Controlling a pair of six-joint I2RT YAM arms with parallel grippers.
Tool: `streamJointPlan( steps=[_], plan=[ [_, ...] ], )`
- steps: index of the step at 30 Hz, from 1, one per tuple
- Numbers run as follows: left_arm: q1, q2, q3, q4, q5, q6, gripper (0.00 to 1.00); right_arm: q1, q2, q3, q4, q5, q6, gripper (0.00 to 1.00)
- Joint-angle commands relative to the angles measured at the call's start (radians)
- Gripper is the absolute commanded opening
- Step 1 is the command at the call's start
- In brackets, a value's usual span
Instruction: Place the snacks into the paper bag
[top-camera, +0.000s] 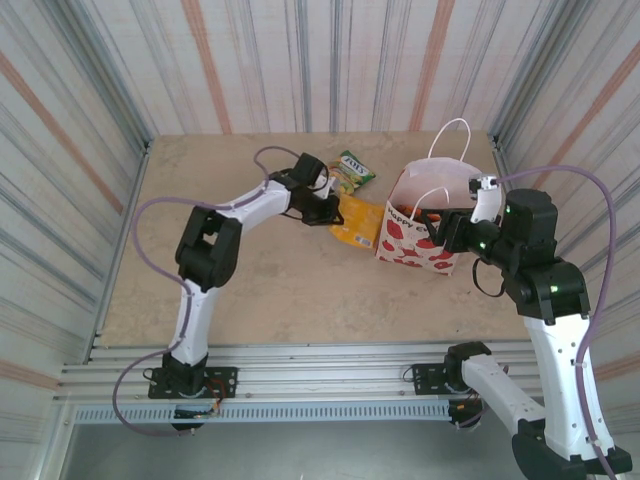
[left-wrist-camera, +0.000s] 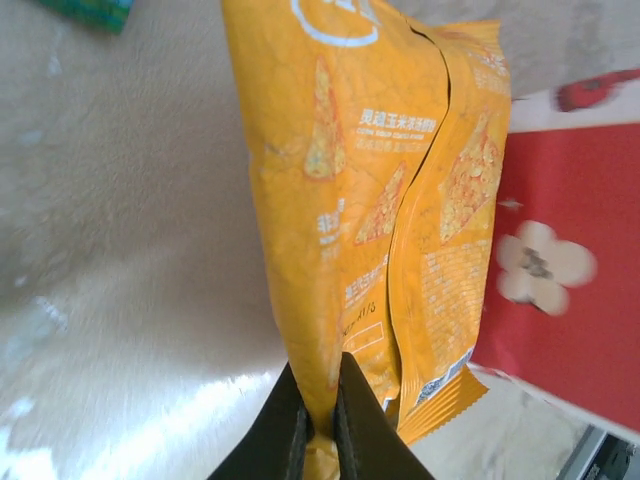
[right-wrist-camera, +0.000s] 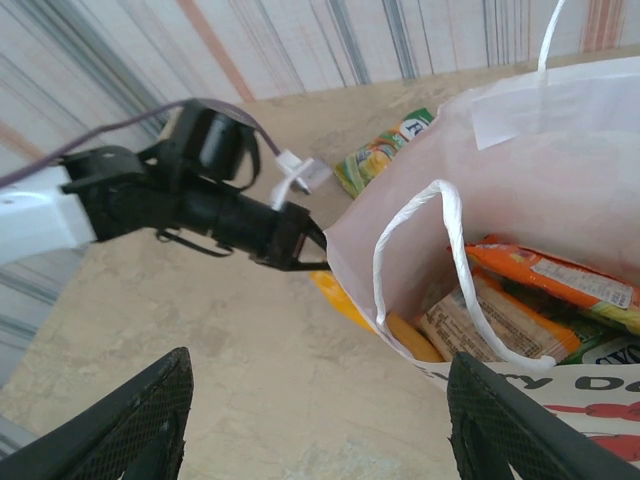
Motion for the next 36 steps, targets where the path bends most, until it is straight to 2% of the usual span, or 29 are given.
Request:
streamJointPlan(
  steps=[1,7,16,19,24,29,36],
  plan=[
    [0.002,-0.188,-0.044,-0.007,-0.046,0.095,0.01,0.008,0.001,0.032,0.024,0.001,0.016,0.69],
    [0.004,-0.394,-0.134,0.022,-0.052,0.243,0.00,0.007,0.046,0.096,0.011,-0.030,-0.003,0.69],
    [0.002,-0.677,-0.257,0.022,-0.088,0.609,0.00,0.018,0.147,0.208,-0.033,-0.090,-0.079,0.68],
    [-0.003,-0.752,-0.291,0.034,-0.087,0.712,0.00,0.058,0.194,0.234,-0.040,-0.096,-0.098,0.68],
    [-0.017,-0.822,-0.320,0.018,-0.039,0.852,0.00,0.183,0.299,0.278,-0.072,-0.025,-0.154,0.68],
    [-0.039,-0.850,-0.335,0.023,-0.031,0.909,0.00,0.270,0.405,0.345,-0.119,0.006,-0.205,0.68],
    [-0.054,-0.842,-0.317,0.003,-0.027,0.936,0.00,0.338,0.534,0.433,-0.167,0.014,-0.259,0.68]
  ],
)
